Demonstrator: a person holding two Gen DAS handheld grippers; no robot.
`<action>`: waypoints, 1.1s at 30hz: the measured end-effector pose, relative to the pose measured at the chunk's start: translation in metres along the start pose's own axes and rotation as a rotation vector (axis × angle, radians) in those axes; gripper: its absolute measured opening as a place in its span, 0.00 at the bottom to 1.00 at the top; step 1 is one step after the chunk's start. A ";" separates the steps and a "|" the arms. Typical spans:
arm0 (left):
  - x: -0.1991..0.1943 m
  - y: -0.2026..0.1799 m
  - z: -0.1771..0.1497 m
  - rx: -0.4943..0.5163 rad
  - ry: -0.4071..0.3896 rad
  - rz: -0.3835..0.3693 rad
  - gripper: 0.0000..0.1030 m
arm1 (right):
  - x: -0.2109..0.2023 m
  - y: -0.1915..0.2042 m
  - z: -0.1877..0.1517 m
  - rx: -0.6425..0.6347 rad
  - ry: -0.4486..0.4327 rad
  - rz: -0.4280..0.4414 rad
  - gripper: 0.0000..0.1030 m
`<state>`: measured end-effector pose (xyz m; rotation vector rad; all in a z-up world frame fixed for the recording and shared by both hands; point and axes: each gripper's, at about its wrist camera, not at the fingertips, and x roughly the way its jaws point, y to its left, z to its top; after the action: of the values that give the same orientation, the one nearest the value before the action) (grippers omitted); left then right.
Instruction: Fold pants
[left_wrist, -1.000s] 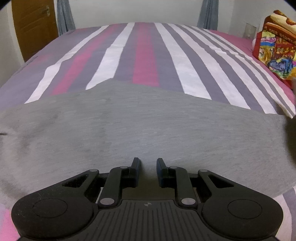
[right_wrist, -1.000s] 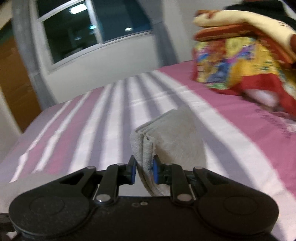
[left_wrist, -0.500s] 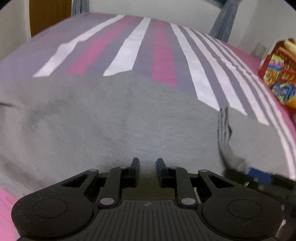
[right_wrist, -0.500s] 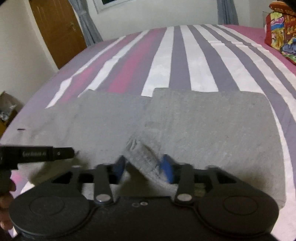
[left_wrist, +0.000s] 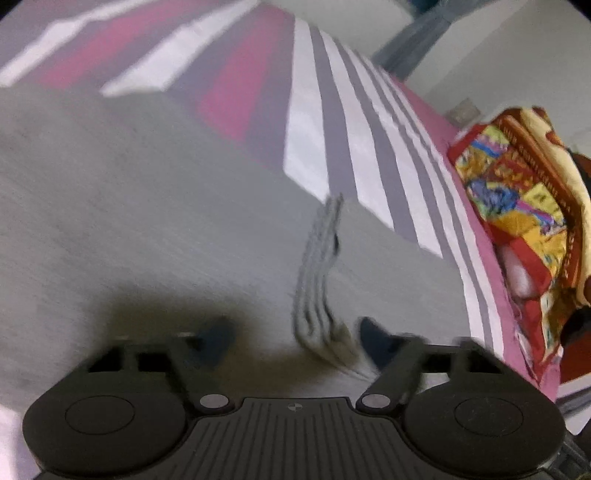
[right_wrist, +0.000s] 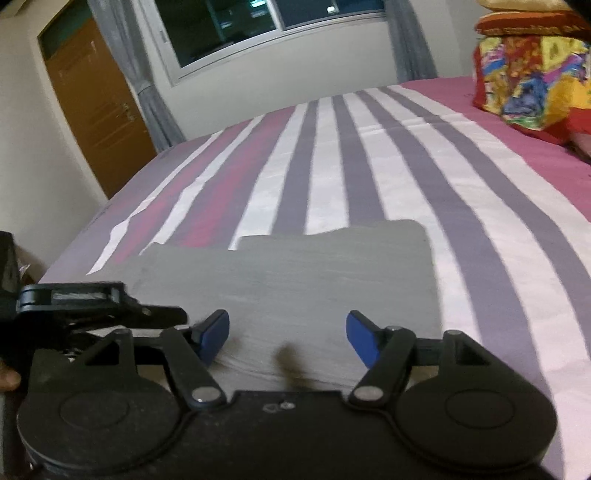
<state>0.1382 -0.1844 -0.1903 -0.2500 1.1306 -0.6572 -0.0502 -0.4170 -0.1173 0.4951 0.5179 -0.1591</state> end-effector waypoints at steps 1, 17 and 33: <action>0.006 -0.003 -0.001 -0.004 0.006 -0.008 0.49 | -0.003 -0.005 -0.003 0.007 -0.002 -0.007 0.68; -0.066 -0.019 0.003 0.015 -0.216 -0.045 0.18 | -0.015 -0.045 0.005 0.089 -0.098 -0.139 0.55; -0.085 0.035 -0.002 0.105 -0.197 0.206 0.24 | 0.049 0.026 -0.013 -0.154 0.124 -0.093 0.50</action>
<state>0.1266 -0.1055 -0.1441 -0.1036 0.9153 -0.4954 -0.0069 -0.3895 -0.1414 0.3316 0.6697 -0.1763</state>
